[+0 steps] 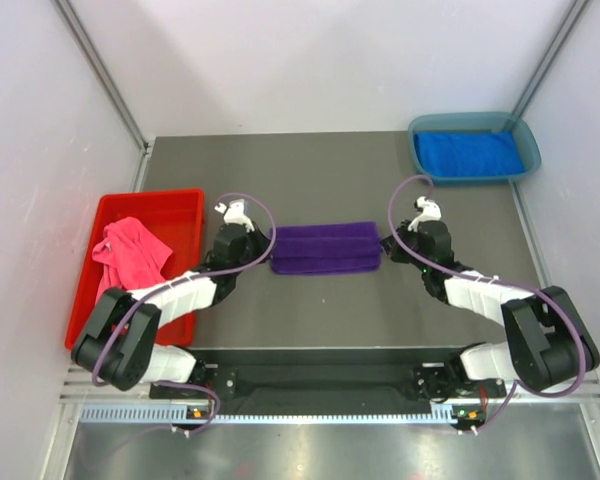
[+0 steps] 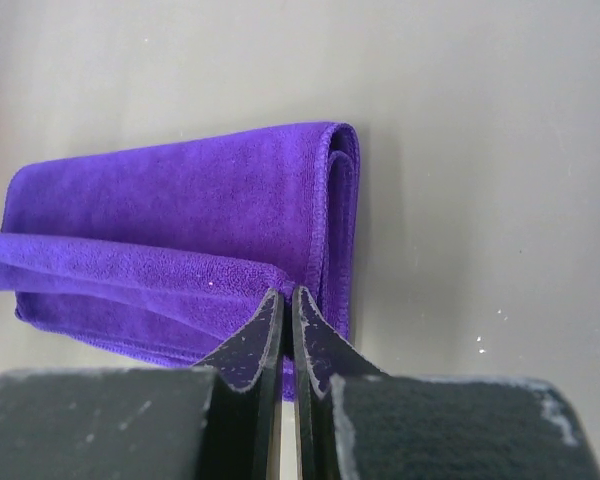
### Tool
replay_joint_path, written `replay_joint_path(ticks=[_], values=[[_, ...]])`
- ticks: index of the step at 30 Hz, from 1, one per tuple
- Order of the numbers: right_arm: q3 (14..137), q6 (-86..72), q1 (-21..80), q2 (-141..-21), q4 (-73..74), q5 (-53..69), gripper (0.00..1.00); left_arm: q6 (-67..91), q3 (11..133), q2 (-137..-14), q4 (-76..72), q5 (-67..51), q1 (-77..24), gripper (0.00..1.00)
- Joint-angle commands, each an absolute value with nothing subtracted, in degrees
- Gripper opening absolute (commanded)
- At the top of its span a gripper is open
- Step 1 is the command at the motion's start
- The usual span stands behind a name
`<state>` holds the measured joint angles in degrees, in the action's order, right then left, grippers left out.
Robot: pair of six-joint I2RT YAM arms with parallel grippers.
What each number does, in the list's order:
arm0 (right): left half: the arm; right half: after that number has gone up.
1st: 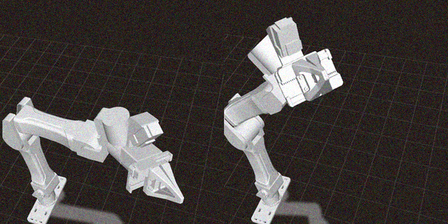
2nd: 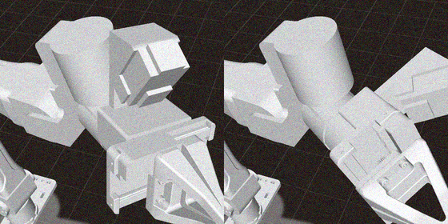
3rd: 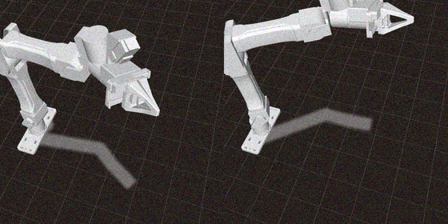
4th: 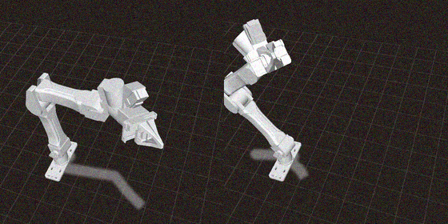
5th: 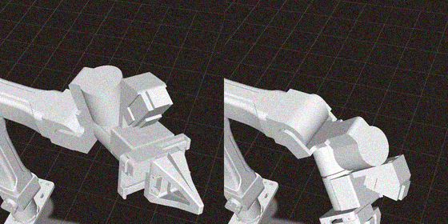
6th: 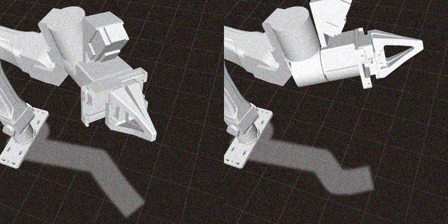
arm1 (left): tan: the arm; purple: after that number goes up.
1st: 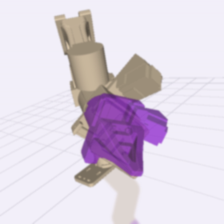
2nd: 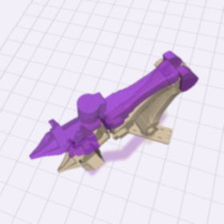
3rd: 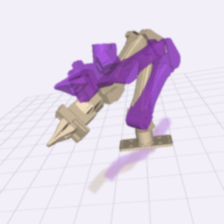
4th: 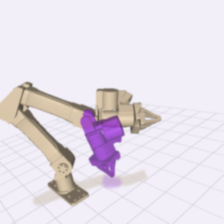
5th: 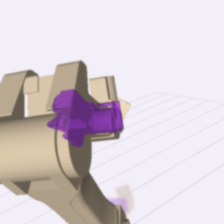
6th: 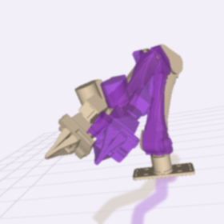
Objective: Fold and stack the towels
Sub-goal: Fold the towel
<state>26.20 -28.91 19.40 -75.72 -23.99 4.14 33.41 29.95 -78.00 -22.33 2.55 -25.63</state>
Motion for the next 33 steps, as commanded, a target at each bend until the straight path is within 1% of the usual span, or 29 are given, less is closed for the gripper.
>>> replay_joint_path(ticks=[1,8,21,22,23,25,26,28,29,30,31,33], values=[[25.1,-29.7,19.8,-73.3,-26.8,2.4,0.0,34.2,28.5,-75.2,-23.9,4.9,-25.8,0.0],[23.7,-30.6,20.0,-73.0,-27.4,2.4,0.0,34.5,26.8,-74.4,-24.2,4.8,-25.8,0.0],[20.5,-32.6,22.1,-74.9,-31.0,3.5,0.01,36.5,23.1,-78.8,-29.3,2.5,-26.5,0.0],[20.5,-32.7,22.3,-74.7,-30.6,3.2,0.02,36.6,22.9,-78.5,-29.3,2.5,-26.5,0.01],[20.6,-32.7,22.6,-74.4,-30.2,3.0,0.04,36.6,22.7,-78.1,-29.1,2.5,-26.5,0.04],[20.6,-32.6,23.5,-73.9,-29.0,2.6,0.11,37.0,22.2,-76.6,-28.3,2.6,-26.5,0.17],[20.6,-32.7,23.6,-73.2,-28.2,2.1,0.17,36.8,22.1,-76.0,-27.9,2.5,-26.5,0.26],[20.7,-32.7,23.7,-72.3,-25.4,0.7,0.21,36.6,22.0,-73.7,-26.1,2.1,-26.6,0.31],[21.1,-32.7,23.7,-70.9,-23.8,0.3,0.25,36.2,22.0,-71.3,-25.0,2.2,-26.5,0.34],[21.3,-32.8,23.7,-70.1,-20.8,-1.3,0.28,35.9,22.1,-70.0,-22.6,2.5,-26.5,0.35],[22.5,-33.5,23.7,-65.8,-15.7,-3.6,0.31,34.7,23.8,-63.8,-15.1,3.4,-26.6,0.35],[23.5,-34.0,23.8,-63.6,-11.5,-4.0,0.31,34.1,24.7,-62.3,-13.0,4.1,-26.5,0.34]])
